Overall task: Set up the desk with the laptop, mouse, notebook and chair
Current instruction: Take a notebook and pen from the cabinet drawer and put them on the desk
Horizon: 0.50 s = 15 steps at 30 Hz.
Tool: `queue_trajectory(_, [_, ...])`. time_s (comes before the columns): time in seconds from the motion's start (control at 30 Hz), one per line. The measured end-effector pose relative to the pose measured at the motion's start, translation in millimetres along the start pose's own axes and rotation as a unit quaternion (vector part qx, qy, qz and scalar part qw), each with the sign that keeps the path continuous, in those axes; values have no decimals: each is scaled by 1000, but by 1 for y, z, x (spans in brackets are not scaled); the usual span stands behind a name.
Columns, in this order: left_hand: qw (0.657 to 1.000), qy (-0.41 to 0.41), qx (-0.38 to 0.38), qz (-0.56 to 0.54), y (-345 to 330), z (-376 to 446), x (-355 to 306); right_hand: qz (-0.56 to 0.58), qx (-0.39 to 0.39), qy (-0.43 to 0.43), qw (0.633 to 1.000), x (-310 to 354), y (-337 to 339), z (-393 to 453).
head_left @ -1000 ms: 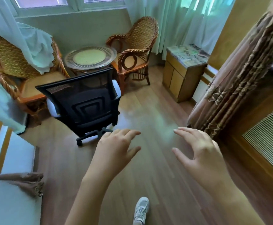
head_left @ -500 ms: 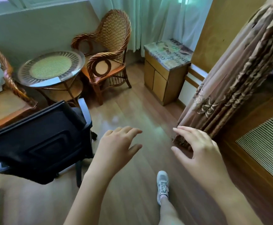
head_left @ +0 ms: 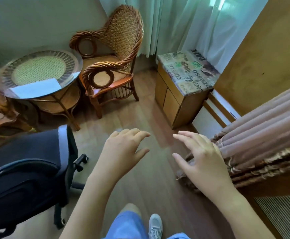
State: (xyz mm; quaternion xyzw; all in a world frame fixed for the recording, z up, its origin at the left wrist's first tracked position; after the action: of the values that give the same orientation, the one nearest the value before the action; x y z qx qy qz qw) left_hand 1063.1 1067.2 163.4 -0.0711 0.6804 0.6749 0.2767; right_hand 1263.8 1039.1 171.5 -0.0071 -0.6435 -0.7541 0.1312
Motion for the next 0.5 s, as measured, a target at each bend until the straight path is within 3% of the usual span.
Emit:
queue_trajectory(0.2, [1000, -5, 22, 8, 1, 99, 43, 0, 17, -18, 1000, -14, -26, 90])
queue_trajectory(0.5, [990, -88, 101, 32, 26, 274, 113, 6, -14, -106, 994, -7, -59, 240])
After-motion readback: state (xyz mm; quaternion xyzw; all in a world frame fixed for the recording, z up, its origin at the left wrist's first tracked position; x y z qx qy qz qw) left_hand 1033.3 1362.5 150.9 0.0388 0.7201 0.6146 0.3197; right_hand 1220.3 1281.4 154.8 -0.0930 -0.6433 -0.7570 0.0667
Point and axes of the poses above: each hand's wrist, its own z-axis towards the middle knuckle, its own y-axis out of the back of the hand, x = y × z, the point moved 3 cm from there along z, towards the middle knuckle, and after that the axes turned 14 degrees about -z, right-handed, at the moved point
